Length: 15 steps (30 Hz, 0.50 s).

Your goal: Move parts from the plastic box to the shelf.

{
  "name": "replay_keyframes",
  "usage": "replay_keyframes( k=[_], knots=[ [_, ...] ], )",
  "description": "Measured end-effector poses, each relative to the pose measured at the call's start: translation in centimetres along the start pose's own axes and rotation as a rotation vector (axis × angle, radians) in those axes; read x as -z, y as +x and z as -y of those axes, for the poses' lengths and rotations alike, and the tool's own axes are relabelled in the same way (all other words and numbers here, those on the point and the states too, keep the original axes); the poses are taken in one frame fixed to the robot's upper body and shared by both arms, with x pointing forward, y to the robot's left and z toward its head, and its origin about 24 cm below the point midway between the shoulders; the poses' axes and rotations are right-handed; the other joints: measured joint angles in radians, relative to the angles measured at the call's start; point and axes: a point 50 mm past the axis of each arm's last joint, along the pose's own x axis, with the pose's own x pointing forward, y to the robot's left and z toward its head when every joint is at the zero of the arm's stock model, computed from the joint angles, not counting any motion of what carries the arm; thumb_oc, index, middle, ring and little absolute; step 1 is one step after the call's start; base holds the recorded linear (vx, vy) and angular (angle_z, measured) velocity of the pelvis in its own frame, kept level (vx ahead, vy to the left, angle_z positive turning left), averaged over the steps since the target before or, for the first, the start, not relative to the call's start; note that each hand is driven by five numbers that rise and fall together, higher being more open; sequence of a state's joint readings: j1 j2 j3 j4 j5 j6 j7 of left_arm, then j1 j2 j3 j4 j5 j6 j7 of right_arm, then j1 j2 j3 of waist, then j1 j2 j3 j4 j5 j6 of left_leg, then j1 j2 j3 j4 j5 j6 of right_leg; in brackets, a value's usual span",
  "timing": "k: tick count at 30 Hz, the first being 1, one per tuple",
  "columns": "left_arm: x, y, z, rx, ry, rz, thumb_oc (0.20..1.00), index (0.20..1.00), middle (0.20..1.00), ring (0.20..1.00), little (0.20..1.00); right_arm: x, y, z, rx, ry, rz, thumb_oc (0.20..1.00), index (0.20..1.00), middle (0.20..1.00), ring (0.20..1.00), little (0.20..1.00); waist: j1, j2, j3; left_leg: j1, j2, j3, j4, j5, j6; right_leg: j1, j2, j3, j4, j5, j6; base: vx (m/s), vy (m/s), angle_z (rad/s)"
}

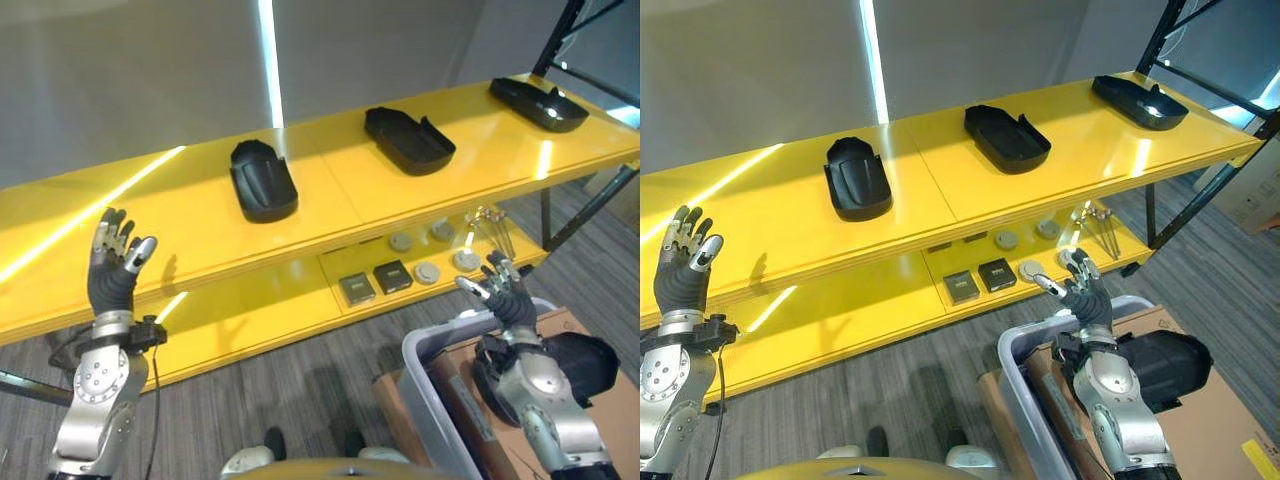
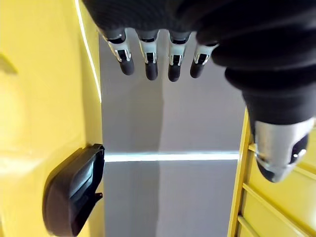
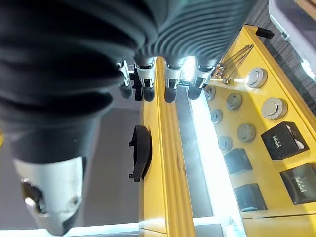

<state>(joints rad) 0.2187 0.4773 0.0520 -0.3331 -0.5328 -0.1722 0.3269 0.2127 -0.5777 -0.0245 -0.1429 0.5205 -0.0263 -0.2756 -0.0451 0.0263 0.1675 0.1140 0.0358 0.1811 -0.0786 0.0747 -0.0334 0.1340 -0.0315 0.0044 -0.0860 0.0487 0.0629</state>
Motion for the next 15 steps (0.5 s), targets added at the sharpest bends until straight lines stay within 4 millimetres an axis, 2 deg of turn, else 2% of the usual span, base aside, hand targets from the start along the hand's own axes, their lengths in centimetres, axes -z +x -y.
replay_keyframes(
  k=[6, 7, 8, 9, 10, 11, 12, 13, 14, 15],
  knots=[
    [-0.3, 0.7, 1.0, 0.019, -0.084, 0.022, 1.0, 1.0, 1.0, 1.0, 1.0, -0.2, -0.1, 1.1, 0.064, -0.011, 0.01, 1.0, 1.0, 1.0, 1.0, 1.0, -0.044, -0.028, -0.021, -0.016, -0.001, 0.009, 0.038, -0.004, -0.001, -0.032, 0.004, 0.053, 0.008, -0.002, 0.004, -0.05, 0.031, -0.27],
    [-0.5, 0.7, 0.9, 0.016, -0.095, 0.038, 1.0, 1.0, 1.0, 1.0, 1.0, -0.4, 0.2, 0.8, 0.06, -0.007, 0.02, 1.0, 1.0, 1.0, 1.0, 1.0, -0.021, -0.047, -0.017, -0.027, -0.011, -0.053, 0.082, -0.008, 0.001, -0.051, -0.003, 0.109, 0.021, -0.005, -0.006, -0.07, 0.078, -1.21],
    [-0.4, 0.6, 0.9, 0.014, -0.096, 0.036, 1.0, 1.0, 1.0, 1.0, 1.0, -0.9, 0.5, 0.7, 0.057, -0.006, 0.042, 1.0, 1.0, 1.0, 1.0, 1.0, 0.003, -0.053, -0.018, -0.028, -0.012, -0.132, 0.106, -0.013, 0.005, -0.068, -0.005, 0.159, 0.034, -0.002, -0.007, -0.1, 0.114, -1.38],
    [-0.4, 0.6, 1.0, 0.012, -0.104, 0.037, 1.0, 1.0, 1.0, 1.0, 1.0, -1.4, 0.8, 0.7, 0.057, -0.005, 0.07, 1.0, 1.0, 1.0, 1.0, 1.0, -0.003, -0.052, -0.018, -0.046, -0.017, -0.184, 0.158, -0.044, 0.003, -0.064, -0.009, 0.181, 0.027, 0.005, -0.006, -0.12, 0.136, -1.07],
    [-0.4, 0.7, 1.1, 0.016, -0.113, 0.043, 1.0, 1.0, 1.0, 1.0, 1.0, -2.0, 1.2, 0.6, 0.056, -0.012, 0.094, 1.0, 1.0, 1.0, 1.0, 1.0, -0.012, -0.055, -0.019, -0.067, -0.046, -0.265, 0.198, -0.095, 0.026, -0.068, -0.011, 0.222, 0.024, 0.022, 0.014, -0.12, 0.143, -0.94],
    [-0.5, 0.6, 1.1, 0.024, -0.114, 0.047, 1.0, 1.0, 1.0, 1.0, 1.0, -2.7, 1.5, 0.7, 0.061, -0.018, 0.118, 1.0, 1.0, 1.0, 1.0, 1.0, 0.0, -0.041, -0.026, -0.057, -0.075, -0.336, 0.181, -0.118, 0.037, -0.085, -0.01, 0.265, 0.029, 0.025, 0.017, -0.12, 0.142, -1.12],
    [-0.6, 0.7, 1.2, 0.037, -0.116, 0.058, 1.0, 1.0, 1.0, 1.0, 1.0, -3.3, 1.7, 1.0, 0.075, -0.025, 0.143, 1.0, 1.0, 1.0, 1.0, 1.0, 0.001, -0.019, -0.032, -0.054, -0.091, -0.352, 0.162, -0.122, 0.044, -0.102, -0.002, 0.295, 0.027, 0.036, 0.023, -0.14, 0.154, -1.23],
    [-1.3, 1.4, 1.7, 0.066, -0.124, 0.094, 1.0, 1.0, 1.0, 1.0, 1.0, -3.9, 1.5, 1.5, 0.116, 0.001, 0.178, 1.0, 1.0, 1.0, 1.0, 1.0, -0.027, -0.014, -0.031, -0.04, -0.102, -0.31, 0.125, -0.112, 0.044, -0.122, -0.013, 0.318, 0.029, 0.049, 0.051, -0.13, 0.133, -0.9],
    [-1.6, 1.7, 1.8, 0.074, -0.124, 0.111, 1.0, 1.0, 1.0, 1.0, 1.0, -3.9, 1.1, 1.5, 0.117, 0.002, 0.18, 1.0, 1.0, 1.0, 1.0, 1.0, -0.04, -0.025, -0.027, -0.04, -0.111, -0.294, 0.114, -0.107, 0.052, -0.132, -0.028, 0.326, 0.029, 0.035, 0.06, -0.23, 0.191, -0.8],
    [-1.8, 1.9, 1.9, 0.078, -0.125, 0.121, 1.0, 1.0, 1.0, 1.0, 1.0, -3.8, 0.8, 1.6, 0.117, 0.001, 0.175, 1.0, 1.0, 1.0, 1.0, 1.0, -0.049, -0.028, -0.025, -0.03, -0.12, -0.255, 0.092, -0.094, 0.067, -0.145, -0.051, 0.305, 0.026, 0.028, 0.069, -0.17, 0.146, -0.77]
  ],
)
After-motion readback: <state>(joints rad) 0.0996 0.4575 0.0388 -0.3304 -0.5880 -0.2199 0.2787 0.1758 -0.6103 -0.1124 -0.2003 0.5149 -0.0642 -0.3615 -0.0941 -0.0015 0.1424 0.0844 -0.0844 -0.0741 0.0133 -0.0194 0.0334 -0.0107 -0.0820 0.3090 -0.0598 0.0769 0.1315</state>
